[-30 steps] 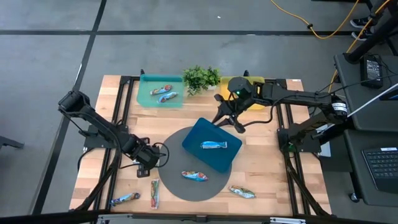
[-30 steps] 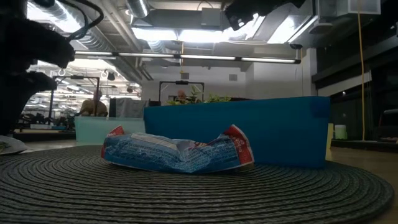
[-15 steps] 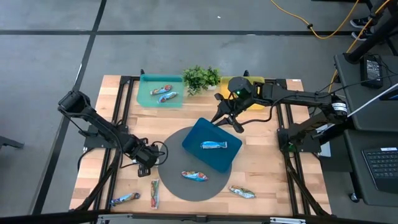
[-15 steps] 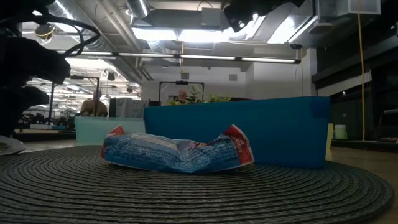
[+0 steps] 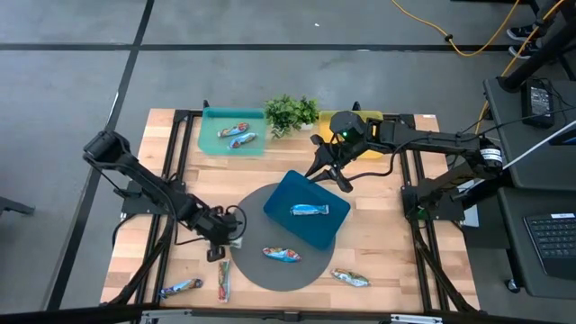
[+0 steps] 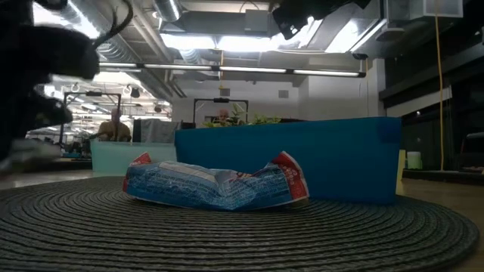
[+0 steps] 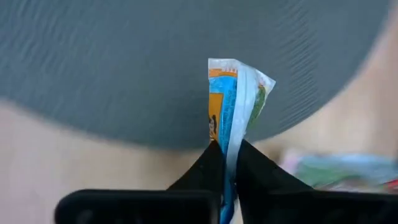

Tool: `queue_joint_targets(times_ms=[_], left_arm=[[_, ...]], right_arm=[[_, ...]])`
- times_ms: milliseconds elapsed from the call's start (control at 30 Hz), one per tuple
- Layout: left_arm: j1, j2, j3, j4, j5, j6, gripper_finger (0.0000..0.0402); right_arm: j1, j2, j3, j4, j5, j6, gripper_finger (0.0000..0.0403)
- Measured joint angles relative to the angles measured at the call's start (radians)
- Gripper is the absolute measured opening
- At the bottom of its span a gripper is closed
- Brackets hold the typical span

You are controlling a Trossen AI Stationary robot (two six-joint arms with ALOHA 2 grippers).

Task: Pick and place Granola Bars by type
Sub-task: Put the left yellow granola bar into the yellow bin

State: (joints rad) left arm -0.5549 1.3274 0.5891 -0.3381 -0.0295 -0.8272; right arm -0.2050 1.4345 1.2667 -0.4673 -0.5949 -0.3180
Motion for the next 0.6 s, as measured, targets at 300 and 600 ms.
queue_joint_targets(times_ms=[300,600], left_arm=[[0.000,-0.165,0.134,0.198,-0.163,0.190,0.0011],[-0.046,-0.416,0.207,0.528,-0.491,0.684,0.0010]], right_arm=[[0.000,0.000,0.000,0.000,0.006,-0.001,0.0094],[0.000,0.000,0.000,0.028,0.033,-0.004,0.0094]])
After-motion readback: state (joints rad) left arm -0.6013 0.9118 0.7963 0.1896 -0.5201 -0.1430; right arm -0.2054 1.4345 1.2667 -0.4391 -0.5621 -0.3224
